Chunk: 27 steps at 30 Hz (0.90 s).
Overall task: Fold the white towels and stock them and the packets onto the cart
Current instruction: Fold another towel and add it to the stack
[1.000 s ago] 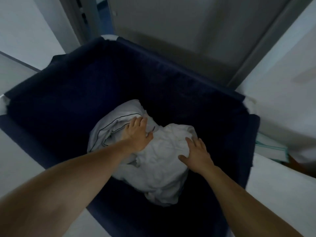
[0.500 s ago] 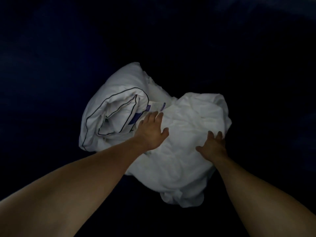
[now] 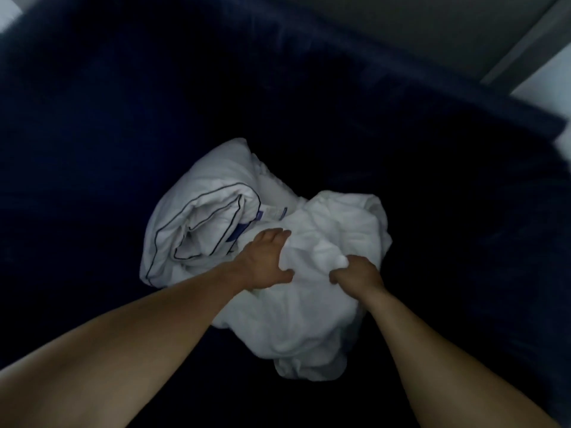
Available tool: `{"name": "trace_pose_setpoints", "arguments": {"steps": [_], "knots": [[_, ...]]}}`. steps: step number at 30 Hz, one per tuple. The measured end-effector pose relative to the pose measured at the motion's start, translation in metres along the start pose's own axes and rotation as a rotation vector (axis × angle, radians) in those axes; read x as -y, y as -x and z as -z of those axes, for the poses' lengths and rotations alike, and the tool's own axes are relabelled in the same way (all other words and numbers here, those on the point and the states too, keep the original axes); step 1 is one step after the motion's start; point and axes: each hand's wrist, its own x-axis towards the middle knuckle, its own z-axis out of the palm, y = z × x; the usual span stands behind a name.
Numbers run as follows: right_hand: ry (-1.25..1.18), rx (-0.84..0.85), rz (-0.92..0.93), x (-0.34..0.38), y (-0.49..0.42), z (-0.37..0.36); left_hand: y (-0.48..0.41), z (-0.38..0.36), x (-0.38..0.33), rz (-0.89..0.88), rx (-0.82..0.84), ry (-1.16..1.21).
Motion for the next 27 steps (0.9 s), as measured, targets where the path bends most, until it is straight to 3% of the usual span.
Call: {"name": "trace_pose_setpoints", "arguments": {"steps": [4,7,11,15,20,24,27], "knots": [[0.204,-0.089,0.166,0.039,0.047,0.021,0.040,0.048,-0.018,-0.048,-0.005,0.001],[0.294,-0.141,0.146,0.063,0.085,0.035,0.073,0.076,-0.028,-0.089,-0.027,0.023],[0.206,-0.213,0.105,0.101,0.142,0.061,0.112,0.092,-0.039,-0.149,0.041,0.028],[-0.071,-0.268,0.262,0.145,0.204,0.105,0.146,0.111,-0.070,-0.233,0.077,0.009],[-0.440,-0.298,0.402,0.180,0.274,0.160,0.159,0.146,-0.107,-0.244,-0.206,0.202],[-0.521,-0.336,0.478,0.178,0.319,0.195,0.185,0.181,-0.142,-0.327,-0.407,0.315],[-0.517,-0.418,0.577,0.168,0.352,0.217,0.214,0.215,-0.182,-0.324,-0.571,0.531]]}}
